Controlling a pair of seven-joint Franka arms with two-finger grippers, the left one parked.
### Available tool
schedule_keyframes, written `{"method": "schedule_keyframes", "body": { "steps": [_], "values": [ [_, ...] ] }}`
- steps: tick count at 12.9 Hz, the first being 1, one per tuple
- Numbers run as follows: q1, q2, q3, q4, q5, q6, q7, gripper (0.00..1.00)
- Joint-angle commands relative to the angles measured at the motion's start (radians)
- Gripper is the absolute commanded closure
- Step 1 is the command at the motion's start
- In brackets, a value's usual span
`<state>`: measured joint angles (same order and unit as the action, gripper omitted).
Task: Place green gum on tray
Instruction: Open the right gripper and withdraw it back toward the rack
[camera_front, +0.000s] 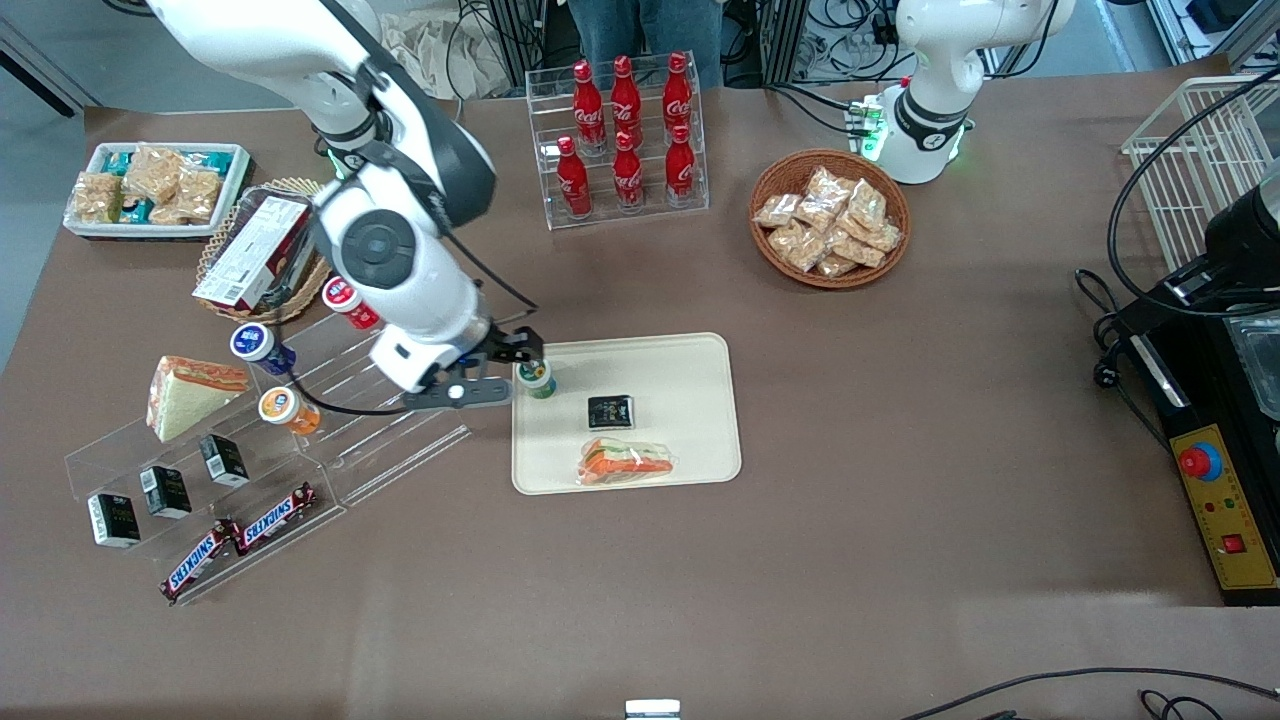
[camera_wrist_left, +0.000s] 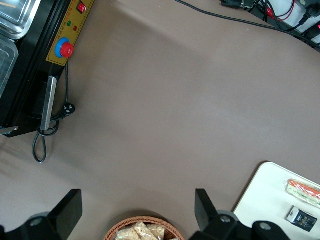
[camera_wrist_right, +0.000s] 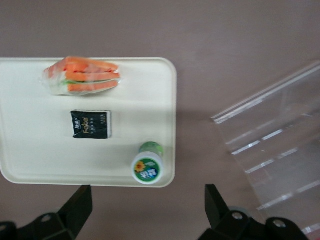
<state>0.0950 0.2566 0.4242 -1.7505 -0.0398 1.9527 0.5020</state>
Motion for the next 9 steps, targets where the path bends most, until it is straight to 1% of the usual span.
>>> {"method": "schedule_keyframes", "body": {
  "steps": [1,3,4,6,7,9],
  "values": [
    [-0.047,-0.058,-0.042,0.028,0.04,-0.095,-0.101,0.0],
    [-0.047,-0.079,-0.138,0.078,0.079,-0.196,-0.17,0.0],
    [-0.047,-0.088,-0.178,0.107,0.083,-0.236,-0.222,0.0],
    [-0.049,-0.105,-0.26,0.149,0.072,-0.302,-0.314,0.0],
    [-0.049,-0.111,-0.307,0.155,0.07,-0.314,-0.327,0.0],
    [-0.052,-0.135,-0.367,0.155,0.057,-0.331,-0.364,0.0]
  ]
}}
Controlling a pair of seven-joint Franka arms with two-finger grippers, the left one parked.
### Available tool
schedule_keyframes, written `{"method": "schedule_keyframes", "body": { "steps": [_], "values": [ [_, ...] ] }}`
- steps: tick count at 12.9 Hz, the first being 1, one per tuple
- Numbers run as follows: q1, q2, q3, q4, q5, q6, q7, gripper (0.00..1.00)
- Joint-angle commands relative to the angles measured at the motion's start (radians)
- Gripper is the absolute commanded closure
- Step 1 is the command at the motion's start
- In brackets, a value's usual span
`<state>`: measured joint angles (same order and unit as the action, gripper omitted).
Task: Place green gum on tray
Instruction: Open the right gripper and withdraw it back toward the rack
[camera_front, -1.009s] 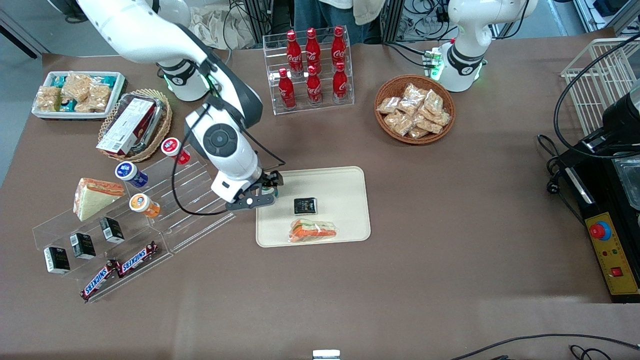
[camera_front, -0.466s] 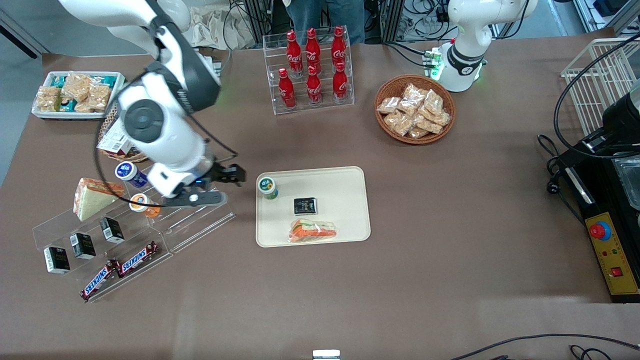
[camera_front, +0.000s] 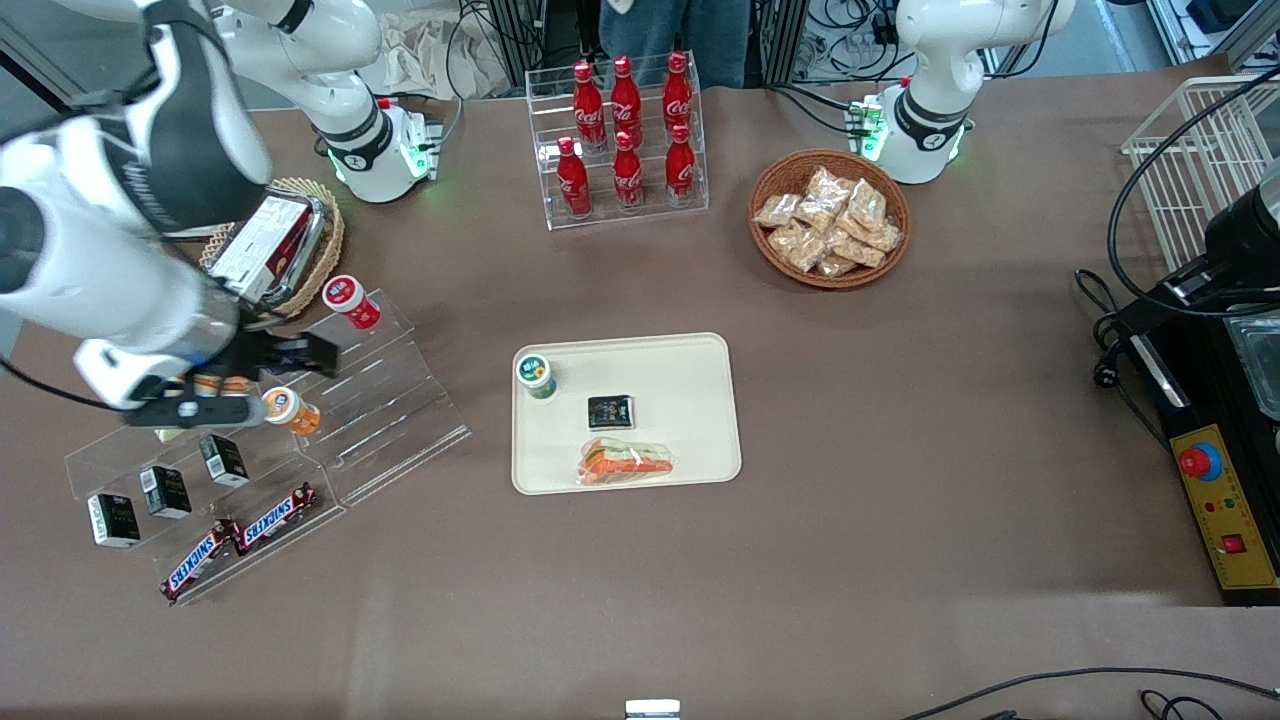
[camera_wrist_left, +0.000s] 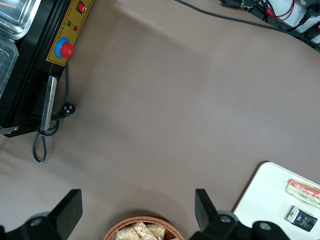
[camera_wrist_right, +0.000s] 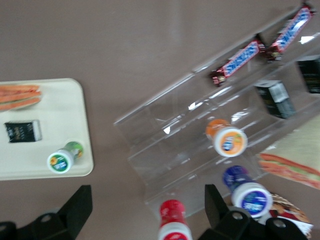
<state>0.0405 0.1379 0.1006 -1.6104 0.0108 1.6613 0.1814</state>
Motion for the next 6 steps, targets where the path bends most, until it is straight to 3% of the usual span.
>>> {"method": "schedule_keyframes", "body": {
  "steps": [1,6],
  "values": [
    [-0.017,-0.021,-0.053,0.017,-0.006,-0.047,-0.103,0.0],
    [-0.074,-0.055,-0.051,0.017,-0.011,-0.048,-0.158,0.0]
  ]
}}
